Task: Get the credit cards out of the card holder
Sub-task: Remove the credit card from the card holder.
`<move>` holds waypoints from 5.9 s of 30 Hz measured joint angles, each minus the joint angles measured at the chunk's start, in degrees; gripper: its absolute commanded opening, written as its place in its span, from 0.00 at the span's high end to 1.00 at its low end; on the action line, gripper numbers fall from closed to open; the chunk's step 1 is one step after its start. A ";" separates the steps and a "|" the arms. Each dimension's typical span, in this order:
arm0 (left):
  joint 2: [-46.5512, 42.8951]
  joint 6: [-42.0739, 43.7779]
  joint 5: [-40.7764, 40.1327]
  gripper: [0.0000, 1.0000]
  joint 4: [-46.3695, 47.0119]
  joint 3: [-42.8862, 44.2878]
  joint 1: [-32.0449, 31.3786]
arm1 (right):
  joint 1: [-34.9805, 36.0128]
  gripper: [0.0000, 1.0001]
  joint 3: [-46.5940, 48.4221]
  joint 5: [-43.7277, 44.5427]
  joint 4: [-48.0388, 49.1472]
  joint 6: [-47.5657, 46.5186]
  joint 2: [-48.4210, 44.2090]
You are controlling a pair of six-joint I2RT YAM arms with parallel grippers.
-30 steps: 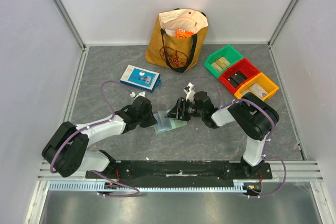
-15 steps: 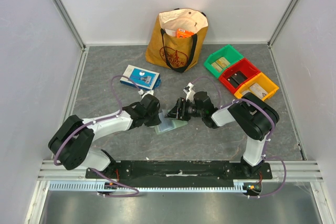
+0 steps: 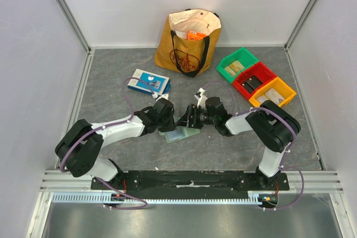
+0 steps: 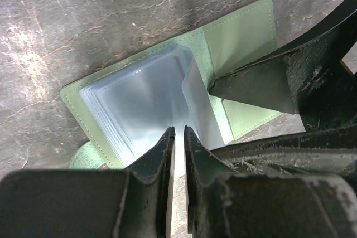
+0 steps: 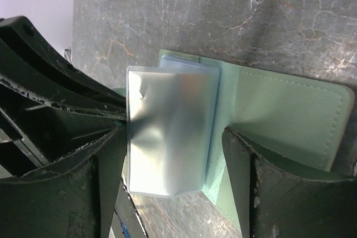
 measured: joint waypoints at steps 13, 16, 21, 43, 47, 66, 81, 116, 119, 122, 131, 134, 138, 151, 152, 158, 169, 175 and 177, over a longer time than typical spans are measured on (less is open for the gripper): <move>-10.62 -0.09 -3.63 0.71 0.11 -4.04 1.53 | 3.26 0.14 4.28 11.87 -26.27 -12.90 -10.67; -11.61 -0.02 -5.22 0.57 -0.76 -4.76 1.88 | 5.79 0.12 7.26 17.03 -31.80 -15.34 -10.69; -11.19 0.48 -6.36 0.51 -2.69 -4.98 1.92 | 9.62 0.11 11.28 24.55 -38.77 -17.27 -10.45; -3.52 1.68 -4.83 0.70 -2.38 -5.42 1.92 | 15.30 0.23 19.98 38.58 -49.59 -18.49 -4.28; -3.37 1.75 -4.87 0.70 -2.32 -5.49 1.92 | 15.37 0.27 19.98 39.67 -49.81 -18.47 -4.26; -3.06 1.99 -4.87 0.72 -1.95 -5.49 1.92 | 15.02 0.21 19.98 53.37 -59.17 -20.79 -7.54; -3.10 2.34 -4.81 0.72 -1.97 -5.49 1.97 | 10.54 0.21 18.93 62.20 -65.77 -23.10 -12.63; -3.23 2.36 -4.76 0.72 -1.95 -5.55 1.97 | 16.55 0.06 24.74 39.17 -54.95 -23.76 -3.41; -3.23 2.36 -4.74 0.72 -1.95 -5.55 1.97 | 16.55 0.07 24.63 39.36 -54.47 -23.56 -2.69; -3.23 2.36 -4.76 0.72 -1.95 -5.57 1.97 | 16.55 0.09 24.28 40.22 -54.07 -23.39 -2.21; -3.26 2.36 -4.76 0.72 -1.92 -5.60 1.97 | 16.55 0.10 23.80 41.42 -53.90 -23.06 -2.19; -3.26 2.36 -4.76 0.72 -1.92 -5.60 1.97 | 16.55 0.10 23.67 41.53 -53.81 -23.04 -2.32; -3.26 2.36 -4.76 0.72 -1.92 -5.60 1.97 | 16.55 0.09 23.32 42.01 -54.21 -23.06 -2.97; -3.28 2.36 -4.76 0.72 -1.92 -5.62 1.99 | 13.40 0.09 21.73 43.01 -56.37 -23.12 -7.50; -3.28 2.36 -4.76 0.72 -1.92 -5.62 2.01 | 13.07 0.09 21.44 43.01 -56.41 -23.15 -7.76; -3.30 2.36 -4.74 0.72 -1.84 -5.66 2.01 | 11.56 0.08 19.93 42.95 -56.61 -23.26 -8.46; -3.34 2.36 -4.70 0.72 -1.84 -5.70 2.03 | 12.09 0.02 19.71 43.30 -56.65 -23.52 -8.46; -3.34 2.38 -4.68 0.72 -1.84 -5.70 2.03 | 14.60 0.02 20.83 45.05 -58.01 -24.24 -8.46; -3.34 2.38 -4.66 0.72 -1.81 -5.70 2.03 | 15.56 0.02 21.86 46.01 -58.62 -24.46 -8.46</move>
